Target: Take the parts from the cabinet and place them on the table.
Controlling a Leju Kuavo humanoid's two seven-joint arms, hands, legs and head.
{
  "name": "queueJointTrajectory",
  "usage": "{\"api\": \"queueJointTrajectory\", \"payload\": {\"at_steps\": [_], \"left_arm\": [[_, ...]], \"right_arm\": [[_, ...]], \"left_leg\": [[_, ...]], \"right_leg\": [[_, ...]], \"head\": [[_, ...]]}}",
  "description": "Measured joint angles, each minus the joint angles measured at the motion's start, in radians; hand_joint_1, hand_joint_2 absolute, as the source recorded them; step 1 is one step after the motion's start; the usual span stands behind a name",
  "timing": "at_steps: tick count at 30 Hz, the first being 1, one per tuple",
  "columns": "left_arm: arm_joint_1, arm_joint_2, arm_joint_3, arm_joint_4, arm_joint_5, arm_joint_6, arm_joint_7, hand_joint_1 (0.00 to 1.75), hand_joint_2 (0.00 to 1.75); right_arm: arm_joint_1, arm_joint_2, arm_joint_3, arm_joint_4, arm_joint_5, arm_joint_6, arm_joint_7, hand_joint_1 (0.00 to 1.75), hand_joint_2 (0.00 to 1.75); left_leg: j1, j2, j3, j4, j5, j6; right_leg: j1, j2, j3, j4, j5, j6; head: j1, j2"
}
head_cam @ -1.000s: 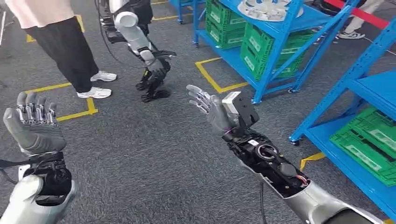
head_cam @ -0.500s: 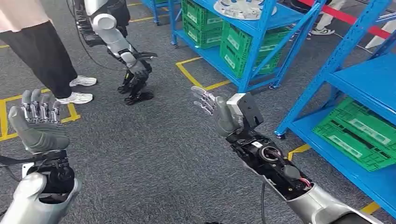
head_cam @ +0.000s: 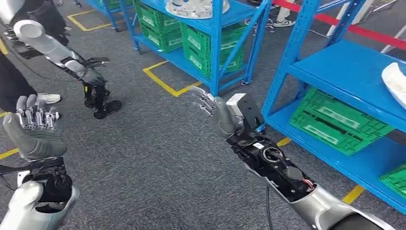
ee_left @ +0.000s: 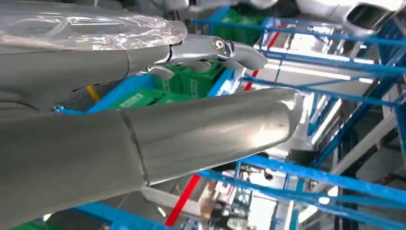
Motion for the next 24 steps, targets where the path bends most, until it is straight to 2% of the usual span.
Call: {"api": "queueJointTrajectory", "payload": {"at_steps": [1, 2, 3, 4, 5, 6, 7, 8, 10, 11, 12, 13, 14, 15, 16, 17, 19, 20, 21, 22, 23, 24], "left_arm": [[-0.002, 0.0, 0.0, 0.0, 0.0, 0.0, 0.0, 0.0, 0.0], [-0.003, 0.0, 0.0, 0.0, 0.0, 0.0, 0.0, 0.0, 0.0], [-0.004, 0.0, 0.0, 0.0, 0.0, 0.0, 0.0, 0.0, 0.0], [-0.005, 0.0, 0.0, 0.0, 0.0, 0.0, 0.0, 0.0, 0.0], [-0.006, 0.0, 0.0, 0.0, 0.0, 0.0, 0.0, 0.0, 0.0], [-0.009, -0.002, 0.0, 0.0, 0.0, 0.0, 0.0, 0.0, 0.0], [-0.01, -0.003, 0.0, -0.001, 0.0, 0.0, 0.0, 0.0, 0.0], [-0.01, -0.003, 0.0, -0.001, 0.0, -0.001, -0.001, 0.0, 0.0], [-0.008, -0.002, 0.0, -0.001, 0.0, -0.001, 0.0, 0.0, 0.0], [-0.008, -0.002, 0.0, -0.001, 0.0, -0.001, 0.001, 0.0, 0.0], [-0.008, -0.002, 0.0, -0.001, 0.0, -0.001, 0.004, 0.0, 0.0], [-0.008, -0.002, 0.0, -0.001, 0.0, -0.001, 0.005, 0.0, 0.0], [-0.008, -0.002, 0.0, -0.001, 0.0, -0.001, 0.007, 0.0, 0.0], [-0.008, -0.002, 0.0, -0.001, 0.0, -0.001, 0.008, 0.0, 0.0], [-0.008, -0.002, 0.0, -0.002, 0.0, -0.001, 0.008, 0.0, 0.0], [-0.01, -0.001, 0.0, -0.002, 0.0, 0.0, 0.008, 0.0, 0.0], [-0.009, -0.001, 0.0, -0.003, 0.001, 0.0, 0.012, 0.0, 0.0], [-0.009, -0.002, 0.0, -0.003, 0.001, 0.0, 0.013, 0.0, 0.0], [-0.01, -0.001, 0.0, -0.004, 0.001, 0.0, 0.014, 0.0, 0.0], [-0.01, 0.001, 0.0, -0.004, 0.002, 0.001, 0.014, 0.0, 0.0], [-0.01, 0.001, 0.0, -0.005, 0.003, 0.003, 0.014, 0.0, 0.0], [-0.008, 0.001, 0.0, -0.005, 0.003, 0.003, 0.014, 0.0, 0.0]], "right_arm": [[-0.001, 0.001, 0.0, 0.0, 0.0, 0.0, 0.0, 0.0, 0.0], [-0.002, 0.001, 0.0, 0.0, 0.0, 0.0, 0.0, 0.0, 0.0], [-0.001, 0.001, 0.0, 0.0, 0.0, 0.0, 0.0, 0.0, 0.0], [-0.001, 0.001, 0.0, 0.0, 0.0, 0.0, 0.0, 0.0, 0.0], [-0.001, 0.0, 0.0, 0.0, 0.0, 0.0, 0.0, 0.0, 0.0], [-0.001, 0.0, -0.001, 0.0, 0.0, 0.0, 0.0, 0.0, 0.0], [-0.005, 0.0, -0.001, 0.001, 0.0, 0.0, -0.001, 0.0, 0.0], [-0.007, 0.0, -0.001, 0.001, 0.0, 0.0, -0.002, 0.0, 0.0], [-0.004, 0.0, 0.0, 0.003, 0.0, 0.0, -0.001, 0.0, 0.0], [-0.002, 0.0, 0.0, 0.004, 0.0, 0.0, -0.001, 0.0, 0.0], [-0.001, 0.0, 0.0, 0.005, 0.0, 0.0, 0.0, 0.0, 0.0], [-0.001, 0.0, 0.0, 0.005, 0.0, 0.0, 0.0, 0.0, 0.0], [-0.002, 0.0, 0.0, 0.005, 0.0, 0.0, 0.0, 0.0, 0.0], [-0.002, 0.0, -0.001, 0.005, 0.0, 0.0, 0.0, 0.0, 0.0], [-0.004, 0.0, -0.001, 0.005, 0.0, 0.0, 0.0, 0.0, 0.0], [-0.004, 0.001, 0.0, 0.003, 0.0, 0.0, 0.001, 0.0, 0.0], [-0.003, 0.001, 0.0, 0.003, 0.0, -0.001, 0.002, 0.0, 0.0], [-0.004, 0.001, -0.001, 0.003, 0.0, -0.001, 0.003, 0.0, 0.0], [-0.004, 0.001, 0.0, 0.002, 0.0, 0.0, 0.003, 0.0, 0.0], [-0.007, 0.001, 0.0, 0.002, 0.0, 0.0, 0.002, 0.0, 0.0], [-0.007, 0.001, 0.0, 0.003, 0.0, -0.001, 0.003, 0.0, 0.0], [-0.007, 0.001, 0.0, 0.003, 0.0, 0.0, 0.003, 0.0, 0.0]], "left_leg": [[0.002, -0.052, 0.024, -0.056, 0.0, 0.004], [0.0, -0.035, 0.026, -0.059, 0.004, 0.002], [-0.004, -0.026, 0.026, -0.058, 0.003, 0.004], [-0.008, -0.019, 0.028, -0.058, 0.003, 0.009], [-0.005, -0.008, 0.031, -0.064, 0.006, 0.014], [0.004, 0.009, 0.036, -0.074, 0.013, 0.021], [0.002, 0.015, 0.038, -0.077, 0.013, 0.025], [0.001, 0.025, 0.039, -0.077, 0.012, 0.028], [-0.002, 0.047, 0.039, -0.076, 0.01, 0.031], [-0.002, 0.057, 0.039, -0.076, 0.009, 0.031], [-0.001, 0.067, 0.04, -0.076, 0.008, 0.03], [0.0, 0.076, 0.042, -0.076, 0.006, 0.028], [0.001, 0.084, 0.045, -0.075, 0.004, 0.024], [0.002, 0.093, 0.05, -0.074, 0.001, 0.02], [-0.002, 0.099, 0.053, -0.073, -0.002, 0.014], [-0.007, 0.103, 0.052, -0.071, -0.005, 0.009], [-0.007, 0.119, 0.056, -0.072, -0.005, 0.0], [-0.004, 0.13, 0.059, -0.074, -0.006, -0.006], [0.001, 0.121, 0.057, -0.07, -0.014, -0.015], [0.003, 0.084, 0.048, -0.041, -0.035, -0.019], [0.002, 0.06, 0.017, 0.024, -0.072, -0.019], [0.002, 0.047, -0.029, 0.116, -0.115, -0.021]], "right_leg": [[0.001, 0.008, -0.005, 0.003, -0.001, 0.004], [0.001, 0.02, -0.008, 0.003, -0.001, 0.009], [-0.002, 0.027, -0.01, 0.002, 0.0, 0.016], [-0.006, 0.036, -0.01, -0.002, 0.002, 0.023], [-0.005, 0.046, -0.011, -0.005, 0.004, 0.03], [-0.005, 0.03, -0.013, 0.006, -0.003, 0.032], [0.003, -0.022, -0.029, 0.044, -0.032, 0.035], [0.0, -0.049, -0.061, 0.114, -0.073, 0.039], [-0.007, -0.069, -0.138, 0.282, -0.145, 0.046], [-0.01, -0.072, -0.161, 0.329, -0.156, 0.05], [-0.013, -0.074, -0.157, 0.323, -0.14, 0.053], [-0.016, -0.078, -0.127, 0.265, -0.105, 0.055], [-0.018, -0.088, -0.076, 0.17, -0.06, 0.055], [-0.019, -0.107, -0.022, 0.07, -0.019, 0.054], [-0.014, -0.151, 0.01, 0.001, -0.02, 0.055], [-0.008, -0.134, 0.012, -0.002, -0.016, 0.043], [-0.006, -0.114, 0.006, 0.003, -0.018, 0.035], [-0.002, -0.101, 0.005, 0.002, -0.016, 0.027], [-0.01, -0.093, 0.013, -0.005, -0.01, 0.017], [-0.01, -0.085, 0.012, -0.007, -0.008, 0.014], [-0.011, -0.079, 0.011, -0.006, -0.007, 0.01], [-0.01, -0.07, 0.009, -0.006, -0.006, 0.006]], "head": [[-0.001, 0.0], [-0.001, 0.0], [-0.001, 0.0], [-0.003, 0.0], [-0.003, 0.0], [-0.004, 0.0], [0.005, 0.0], [0.008, 0.0], [0.008, 0.0], [0.008, 0.0], [0.008, 0.0], [0.008, 0.0], [0.009, 0.0], [0.01, 0.0], [0.01, 0.0], [0.005, 0.0], [0.002, 0.0], [0.003, 0.0], [0.002, 0.0], [-0.001, 0.0], [-0.007, 0.0], [-0.012, 0.0]]}}
